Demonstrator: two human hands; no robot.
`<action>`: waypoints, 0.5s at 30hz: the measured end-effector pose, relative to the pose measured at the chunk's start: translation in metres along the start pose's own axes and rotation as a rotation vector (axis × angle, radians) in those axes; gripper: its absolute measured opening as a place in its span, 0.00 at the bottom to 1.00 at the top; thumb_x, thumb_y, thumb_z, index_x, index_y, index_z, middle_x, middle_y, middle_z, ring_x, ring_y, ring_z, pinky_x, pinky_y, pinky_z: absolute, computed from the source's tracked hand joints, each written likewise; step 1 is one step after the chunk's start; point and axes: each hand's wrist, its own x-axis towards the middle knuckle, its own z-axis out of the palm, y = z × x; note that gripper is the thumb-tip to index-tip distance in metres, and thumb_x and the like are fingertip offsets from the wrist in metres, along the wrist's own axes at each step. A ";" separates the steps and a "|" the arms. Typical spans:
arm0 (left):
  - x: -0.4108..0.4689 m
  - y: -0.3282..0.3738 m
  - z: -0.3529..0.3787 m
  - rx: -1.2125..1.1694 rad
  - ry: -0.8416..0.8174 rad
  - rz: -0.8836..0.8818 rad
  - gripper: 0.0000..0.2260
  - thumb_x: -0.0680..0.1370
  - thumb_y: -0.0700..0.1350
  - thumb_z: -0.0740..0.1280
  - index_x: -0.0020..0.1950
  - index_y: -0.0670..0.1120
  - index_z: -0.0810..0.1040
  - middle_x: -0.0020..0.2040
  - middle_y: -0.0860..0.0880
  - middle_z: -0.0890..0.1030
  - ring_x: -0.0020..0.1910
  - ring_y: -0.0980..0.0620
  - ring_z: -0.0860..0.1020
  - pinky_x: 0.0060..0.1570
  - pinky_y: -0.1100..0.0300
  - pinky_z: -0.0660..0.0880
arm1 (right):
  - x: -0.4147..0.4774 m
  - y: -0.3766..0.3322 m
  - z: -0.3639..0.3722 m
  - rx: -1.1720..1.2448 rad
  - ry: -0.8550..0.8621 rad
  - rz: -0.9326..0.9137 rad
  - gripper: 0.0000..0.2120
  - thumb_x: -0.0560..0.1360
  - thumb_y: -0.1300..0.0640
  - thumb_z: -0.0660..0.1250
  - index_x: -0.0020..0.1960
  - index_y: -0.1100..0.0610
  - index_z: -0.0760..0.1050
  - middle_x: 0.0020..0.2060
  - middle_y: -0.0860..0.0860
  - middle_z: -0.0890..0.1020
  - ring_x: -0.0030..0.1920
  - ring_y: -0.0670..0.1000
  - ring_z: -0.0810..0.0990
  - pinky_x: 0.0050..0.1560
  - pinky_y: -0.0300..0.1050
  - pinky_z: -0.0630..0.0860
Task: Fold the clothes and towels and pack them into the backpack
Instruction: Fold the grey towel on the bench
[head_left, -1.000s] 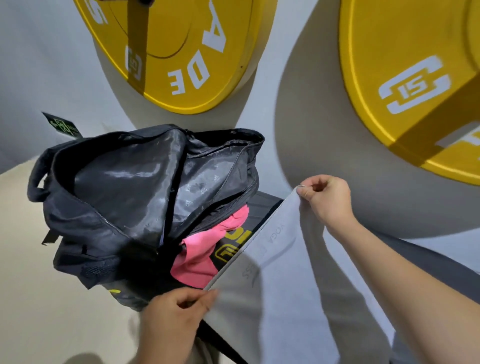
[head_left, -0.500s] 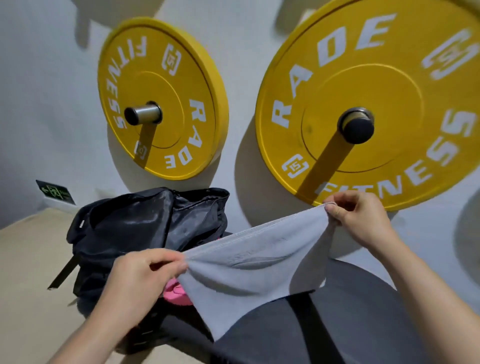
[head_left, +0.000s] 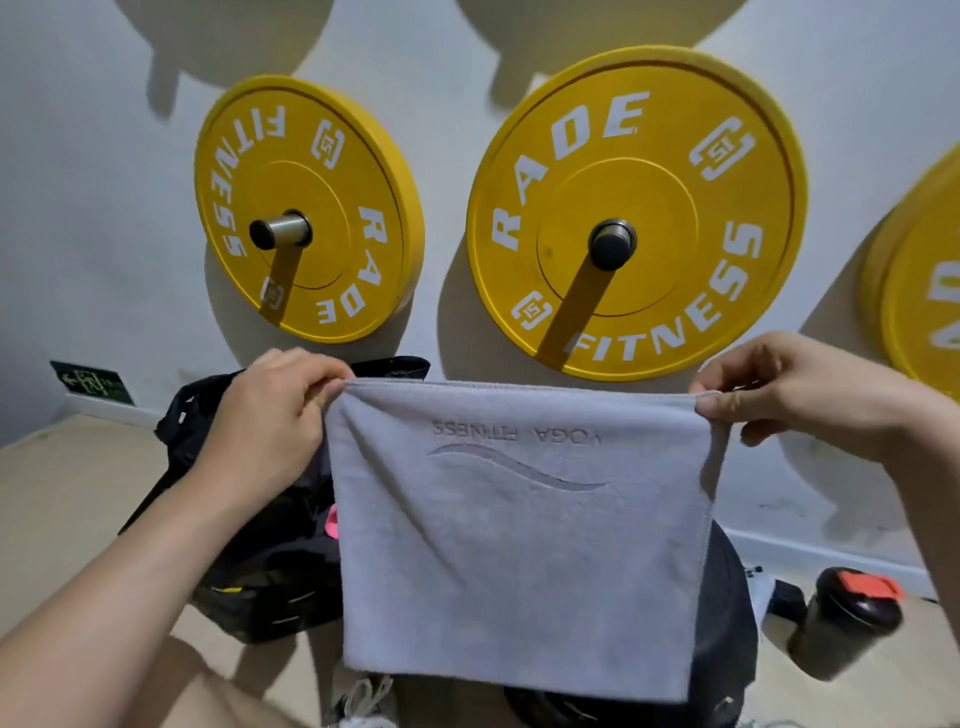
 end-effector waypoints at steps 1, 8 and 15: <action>0.006 0.002 0.003 -0.006 -0.015 -0.002 0.06 0.76 0.38 0.65 0.47 0.44 0.82 0.43 0.47 0.81 0.46 0.43 0.76 0.46 0.54 0.70 | 0.003 0.002 -0.004 0.004 -0.012 0.017 0.04 0.74 0.62 0.69 0.43 0.62 0.81 0.35 0.54 0.81 0.34 0.44 0.77 0.32 0.35 0.73; 0.042 -0.030 0.113 0.089 -0.301 -0.023 0.07 0.77 0.40 0.64 0.48 0.48 0.81 0.43 0.48 0.79 0.46 0.46 0.76 0.43 0.53 0.71 | 0.078 0.090 0.025 0.060 -0.083 0.321 0.05 0.75 0.67 0.66 0.42 0.67 0.79 0.33 0.59 0.80 0.34 0.53 0.75 0.27 0.35 0.67; 0.017 -0.076 0.297 0.297 -0.799 -0.065 0.11 0.71 0.34 0.60 0.46 0.49 0.72 0.46 0.49 0.73 0.49 0.44 0.75 0.39 0.54 0.66 | 0.173 0.251 0.127 -0.048 0.186 0.565 0.12 0.71 0.65 0.68 0.29 0.63 0.76 0.23 0.53 0.78 0.28 0.52 0.74 0.37 0.49 0.78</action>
